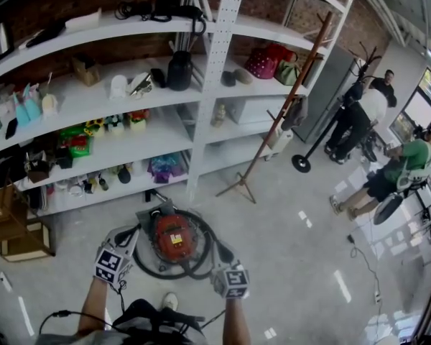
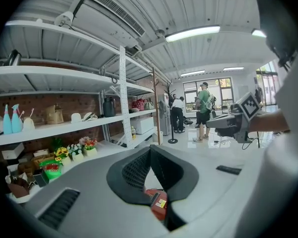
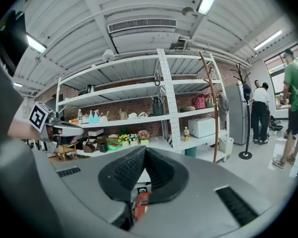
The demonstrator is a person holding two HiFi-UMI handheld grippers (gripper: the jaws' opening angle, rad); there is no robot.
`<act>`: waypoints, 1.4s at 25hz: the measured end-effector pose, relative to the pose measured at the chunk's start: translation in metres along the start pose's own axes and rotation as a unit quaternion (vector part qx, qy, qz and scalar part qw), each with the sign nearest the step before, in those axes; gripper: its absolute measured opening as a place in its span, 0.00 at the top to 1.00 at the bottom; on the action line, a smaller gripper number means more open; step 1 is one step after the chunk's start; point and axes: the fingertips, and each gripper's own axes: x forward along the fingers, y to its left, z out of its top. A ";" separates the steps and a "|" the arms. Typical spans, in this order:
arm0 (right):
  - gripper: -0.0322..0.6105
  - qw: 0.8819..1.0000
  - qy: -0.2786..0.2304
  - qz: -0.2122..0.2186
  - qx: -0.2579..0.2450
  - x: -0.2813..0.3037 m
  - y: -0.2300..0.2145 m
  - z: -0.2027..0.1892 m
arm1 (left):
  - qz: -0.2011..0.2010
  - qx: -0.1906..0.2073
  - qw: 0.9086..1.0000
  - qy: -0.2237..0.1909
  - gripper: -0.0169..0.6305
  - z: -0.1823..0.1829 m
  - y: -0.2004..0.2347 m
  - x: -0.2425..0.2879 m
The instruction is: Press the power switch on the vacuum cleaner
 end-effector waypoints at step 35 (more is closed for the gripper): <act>0.93 0.997 0.074 0.011 0.012 0.101 0.001 -0.079 | -0.058 -0.035 0.996 0.051 0.98 -0.071 0.036 0.097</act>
